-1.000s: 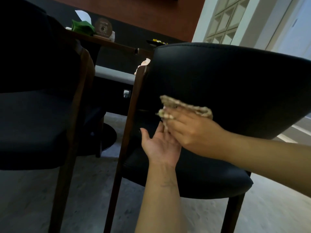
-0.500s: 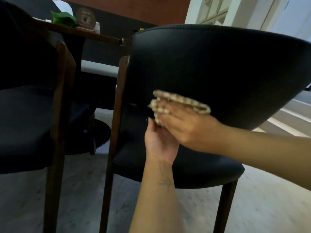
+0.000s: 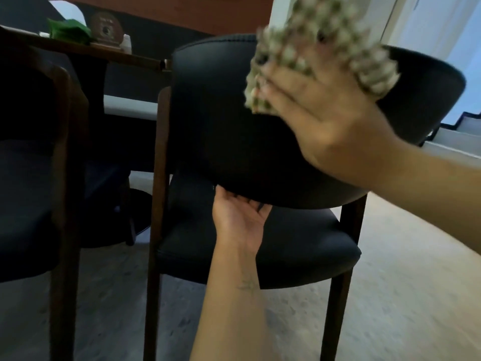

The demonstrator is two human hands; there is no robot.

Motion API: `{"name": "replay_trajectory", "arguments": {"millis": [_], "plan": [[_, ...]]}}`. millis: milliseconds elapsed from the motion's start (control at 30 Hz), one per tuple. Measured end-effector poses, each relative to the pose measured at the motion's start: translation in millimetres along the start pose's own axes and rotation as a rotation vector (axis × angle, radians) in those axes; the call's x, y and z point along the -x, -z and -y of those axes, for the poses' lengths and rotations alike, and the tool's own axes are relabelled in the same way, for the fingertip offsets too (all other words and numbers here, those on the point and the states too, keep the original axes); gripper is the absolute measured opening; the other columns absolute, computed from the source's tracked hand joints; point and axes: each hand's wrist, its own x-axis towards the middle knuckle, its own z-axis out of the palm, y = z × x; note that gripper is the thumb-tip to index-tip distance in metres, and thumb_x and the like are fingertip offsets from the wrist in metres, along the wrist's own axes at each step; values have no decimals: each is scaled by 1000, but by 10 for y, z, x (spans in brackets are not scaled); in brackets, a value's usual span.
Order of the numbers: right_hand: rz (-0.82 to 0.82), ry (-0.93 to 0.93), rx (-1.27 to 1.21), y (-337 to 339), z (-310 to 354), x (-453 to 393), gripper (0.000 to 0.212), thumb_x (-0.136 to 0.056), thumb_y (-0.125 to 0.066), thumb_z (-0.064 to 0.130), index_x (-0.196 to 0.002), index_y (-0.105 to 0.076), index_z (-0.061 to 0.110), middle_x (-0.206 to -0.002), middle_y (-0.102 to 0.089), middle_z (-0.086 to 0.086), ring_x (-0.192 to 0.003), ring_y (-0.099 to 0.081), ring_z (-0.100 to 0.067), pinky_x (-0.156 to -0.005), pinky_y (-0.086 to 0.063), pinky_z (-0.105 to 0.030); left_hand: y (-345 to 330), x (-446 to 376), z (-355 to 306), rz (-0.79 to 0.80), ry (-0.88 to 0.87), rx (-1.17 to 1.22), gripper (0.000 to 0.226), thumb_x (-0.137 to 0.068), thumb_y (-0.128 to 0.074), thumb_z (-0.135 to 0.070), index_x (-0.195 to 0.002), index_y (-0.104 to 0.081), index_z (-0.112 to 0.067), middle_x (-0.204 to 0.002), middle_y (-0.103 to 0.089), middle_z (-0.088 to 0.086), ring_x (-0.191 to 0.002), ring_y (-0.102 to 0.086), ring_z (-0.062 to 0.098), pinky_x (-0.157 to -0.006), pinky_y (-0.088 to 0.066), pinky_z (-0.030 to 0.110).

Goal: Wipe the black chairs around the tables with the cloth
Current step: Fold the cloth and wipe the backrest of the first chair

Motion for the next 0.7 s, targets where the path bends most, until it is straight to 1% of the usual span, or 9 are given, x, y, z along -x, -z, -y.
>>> {"name": "replay_trajectory", "arguments": {"millis": [67,133,267,333,367,467,500,600,700], "plan": [[-43,50,-49,-55,211,115,26,-97,-49,-2,-118,-60,-12,-126,-57,-28,-120,-49,-51,-103,-40,-56,-16,9,-11,-12,1,-22,41,-102,-38,-45,-129,-60,-24,-119,-70,7,-107,-68,27,-94,-52,47],[-12,153,-106,-136,449,229,26,-96,-49,-1,-118,-61,-11,-125,-58,-27,-121,-49,-48,-104,-41,-53,-28,24,-18,-40,-1,-34,42,-102,-36,-44,-126,-63,-21,-115,-71,6,-103,-69,23,-86,-56,40],[166,426,-49,-289,800,471,29,-97,-47,3,-121,-61,-7,-126,-60,-22,-122,-54,-35,-106,-42,-40,-43,49,-50,-69,53,-42,50,-102,-35,-43,-107,-72,-11,-107,-73,9,-94,-72,21,-73,-58,29],[217,487,-5,-312,838,519,30,-97,-45,3,-121,-61,-4,-126,-61,-19,-121,-56,-31,-107,-41,-38,-20,49,-50,-80,68,-38,52,-102,-37,-43,-97,-76,-9,-100,-74,10,-87,-73,21,-68,-59,29],[230,464,-35,-307,823,515,30,-97,-45,3,-121,-61,-4,-126,-61,-18,-121,-56,-31,-108,-40,-38,-8,40,-40,-74,78,-22,55,-102,-36,-45,-97,-77,-9,-101,-74,10,-89,-73,22,-70,-59,29],[185,296,-167,-197,662,309,29,-98,-45,3,-120,-61,-6,-126,-60,-21,-122,-54,-36,-104,-44,-46,5,15,-3,-29,49,54,53,-102,-32,-49,-120,-68,-15,-119,-69,10,-109,-67,24,-92,-52,37],[149,239,-176,-165,559,212,28,-98,-45,2,-120,-60,-7,-126,-60,-22,-122,-53,-39,-101,-46,-48,4,10,16,-21,26,67,50,-101,-35,-50,-123,-66,-17,-121,-68,9,-111,-66,25,-95,-50,41],[25,91,-78,-54,254,-111,29,-100,-40,0,-120,-58,-10,-125,-59,-25,-120,-52,-45,-99,-45,-53,35,-21,80,15,5,88,48,-97,-44,-53,-125,-65,-19,-121,-69,8,-110,-66,27,-94,-52,44],[-7,18,38,-44,169,-247,32,-102,-35,2,-123,-57,-9,-127,-58,-24,-121,-50,-46,-102,-43,-52,74,-42,122,24,3,123,50,-95,-47,-54,-123,-66,-19,-123,-67,9,-113,-65,29,-100,-48,47]]}}
